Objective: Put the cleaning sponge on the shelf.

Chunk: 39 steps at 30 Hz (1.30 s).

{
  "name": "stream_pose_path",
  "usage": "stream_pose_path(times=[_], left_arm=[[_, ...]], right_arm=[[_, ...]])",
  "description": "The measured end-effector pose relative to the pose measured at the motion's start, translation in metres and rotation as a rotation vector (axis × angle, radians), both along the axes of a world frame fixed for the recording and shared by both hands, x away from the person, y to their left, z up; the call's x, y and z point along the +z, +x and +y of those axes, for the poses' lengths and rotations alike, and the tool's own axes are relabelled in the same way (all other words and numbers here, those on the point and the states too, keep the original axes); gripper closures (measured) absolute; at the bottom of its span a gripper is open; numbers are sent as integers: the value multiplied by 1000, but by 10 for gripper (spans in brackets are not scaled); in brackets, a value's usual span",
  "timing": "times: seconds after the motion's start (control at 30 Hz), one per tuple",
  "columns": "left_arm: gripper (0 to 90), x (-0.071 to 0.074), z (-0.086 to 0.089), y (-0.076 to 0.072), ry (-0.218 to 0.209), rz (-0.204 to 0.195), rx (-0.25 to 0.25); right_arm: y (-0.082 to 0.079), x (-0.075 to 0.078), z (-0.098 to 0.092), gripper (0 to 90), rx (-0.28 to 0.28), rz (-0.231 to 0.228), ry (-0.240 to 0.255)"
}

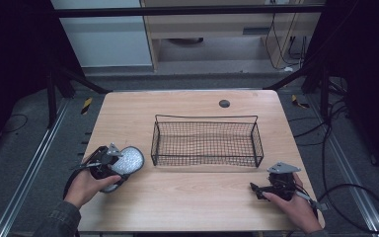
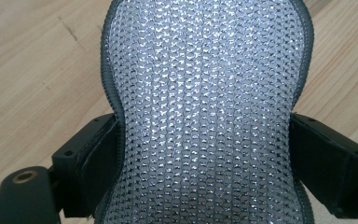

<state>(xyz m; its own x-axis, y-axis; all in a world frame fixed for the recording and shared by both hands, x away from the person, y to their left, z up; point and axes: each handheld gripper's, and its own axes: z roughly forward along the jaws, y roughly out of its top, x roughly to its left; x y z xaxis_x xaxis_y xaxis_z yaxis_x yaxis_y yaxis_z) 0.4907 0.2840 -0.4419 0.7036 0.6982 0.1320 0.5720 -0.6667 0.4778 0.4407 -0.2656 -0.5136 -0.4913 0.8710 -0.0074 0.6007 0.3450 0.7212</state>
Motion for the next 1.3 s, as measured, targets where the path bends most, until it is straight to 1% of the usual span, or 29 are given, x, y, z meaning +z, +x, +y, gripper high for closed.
stream_pose_path(times=[0.07,0.13,0.37,0.5,0.53,0.73,0.83,0.87,0.9,1.1,1.13,1.2,1.3], left_arm=[[121,5,0,-2,2,-22,-4],[121,10,0,-3,-6,-35,-9],[121,25,-3,-3,-10,-69,-19],[121,30,-5,-3,-3,-78,-31],[121,33,-7,-3,5,-91,-39],[124,44,-11,-1,17,-112,-64],[126,51,-13,-1,29,-132,-73],[127,51,-13,-1,29,-132,-73],[127,57,-15,-1,35,-148,-80],[128,71,-18,1,47,-168,-95],[127,74,-18,1,44,-179,-96],[127,79,-19,2,41,-187,-99],[127,87,-22,3,50,-203,-107]], right_arm=[[0,0,0,4,0,1,1],[0,0,0,5,0,0,0],[0,0,0,5,0,0,0],[0,0,0,5,0,0,0],[0,0,0,5,1,0,0],[0,0,0,5,1,-1,1],[0,0,0,5,1,-1,0],[0,0,0,4,1,0,1],[0,0,0,4,1,1,1],[0,0,0,4,1,0,1],[0,0,0,5,0,1,1],[0,0,0,5,1,1,1],[0,0,0,5,1,1,1]])
